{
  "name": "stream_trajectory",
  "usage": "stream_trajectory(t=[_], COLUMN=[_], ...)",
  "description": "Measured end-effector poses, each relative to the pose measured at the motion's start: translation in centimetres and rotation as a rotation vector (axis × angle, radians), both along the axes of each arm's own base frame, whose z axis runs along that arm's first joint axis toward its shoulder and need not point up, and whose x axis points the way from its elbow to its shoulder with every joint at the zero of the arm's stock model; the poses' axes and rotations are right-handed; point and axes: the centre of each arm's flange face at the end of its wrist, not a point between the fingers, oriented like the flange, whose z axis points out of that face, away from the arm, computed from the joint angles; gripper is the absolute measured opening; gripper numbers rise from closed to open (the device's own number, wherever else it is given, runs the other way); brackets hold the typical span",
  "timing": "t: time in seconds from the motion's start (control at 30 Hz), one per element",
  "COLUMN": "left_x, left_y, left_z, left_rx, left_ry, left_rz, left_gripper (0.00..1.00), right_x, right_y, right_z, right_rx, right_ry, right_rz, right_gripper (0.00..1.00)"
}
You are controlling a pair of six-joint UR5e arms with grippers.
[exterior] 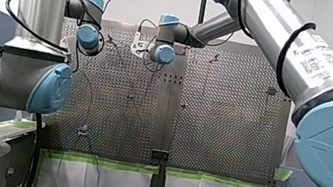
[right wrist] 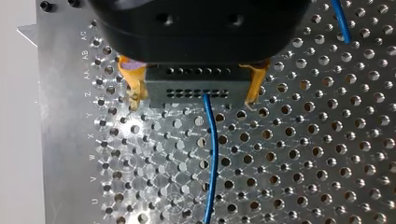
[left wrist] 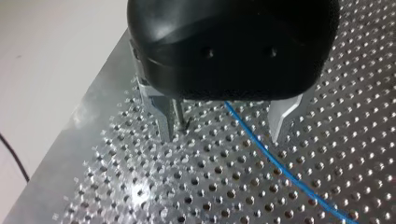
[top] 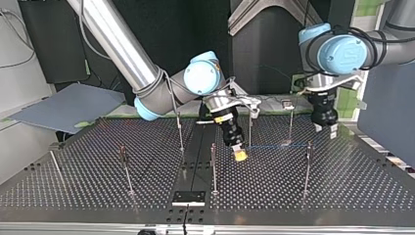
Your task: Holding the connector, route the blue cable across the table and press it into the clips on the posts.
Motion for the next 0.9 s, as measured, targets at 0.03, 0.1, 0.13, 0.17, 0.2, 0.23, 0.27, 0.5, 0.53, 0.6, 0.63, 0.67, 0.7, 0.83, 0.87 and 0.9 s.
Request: stream_trajectory(t=[0.03,0.1,0.13,0.17,0.2,0.23,0.27,0.5,0.53,0.6,0.63,0.67,0.7,0.83,0.87,0.9], left_x=[-0.2,-0.8,-1.0,-1.3,-1.5,-1.8,-2.1,-3.6,-3.6,-3.8,-3.8,-3.9,-3.9,-4.1,-4.1,-4.1], left_y=[-0.1,-0.5,-0.7,-0.9,-1.1,-1.4,-1.7,-4.0,-4.3,-5.0,-5.2,-5.6,-5.9,-7.2,-7.4,-7.5], left_z=[0.0,0.3,0.4,0.7,0.9,1.1,1.3,2.6,2.7,2.8,2.9,3.0,3.0,3.2,3.2,3.3], left_rx=[0.005,0.018,0.025,0.035,0.043,0.05,0.061,0.12,0.128,0.145,0.152,0.161,0.169,0.201,0.211,0.219], left_ry=[0.001,-0.002,-0.004,-0.008,-0.012,-0.017,-0.023,-0.051,-0.053,-0.061,-0.065,-0.07,-0.074,-0.092,-0.097,-0.1], left_rz=[-0.003,-0.011,-0.016,-0.022,-0.028,-0.034,-0.044,-0.094,-0.099,-0.108,-0.113,-0.12,-0.126,-0.152,-0.156,-0.158], left_gripper=[1.0,1.0,1.0,1.0,1.0,1.0,1.0,1.0,1.0,1.0,1.0,1.0,1.0,1.0,1.0,1.0], right_x=[0.0,-0.1,-0.1,-0.1,-0.2,-0.2,-0.2,-0.2,-0.3,-0.3,-0.3,-0.3,-0.3,-0.4,-0.4,-0.4], right_y=[0.0,-0.1,-0.1,-0.2,-0.3,-0.3,-0.3,-0.4,-0.4,-0.4,-0.4,-0.5,-0.5,-0.6,-0.7,-0.7], right_z=[0.0,0.0,0.0,-0.1,-0.1,-0.1,-0.1,-0.1,-0.1,-0.1,-0.1,-0.1,-0.1,-0.1,-0.1,-0.1], right_rx=[0.001,0.002,0.002,0.002,0.002,0.003,0.003,0.003,0.003,0.002,0.002,0.002,0.002,0.002,0.002,0.002], right_ry=[0.0,-0.001,-0.001,-0.001,0.0,0.0,0.0,0.001,0.001,0.001,0.001,0.001,0.001,0.002,0.002,0.002], right_rz=[0.0,-0.001,-0.001,-0.002,-0.003,-0.003,-0.004,-0.005,-0.005,-0.006,-0.006,-0.006,-0.007,-0.008,-0.009,-0.01], right_gripper=[0.0,0.0,0.0,0.0,0.0,0.0,0.0,0.0,0.0,0.0,0.0,0.0,0.0,0.0,0.0,0.0])
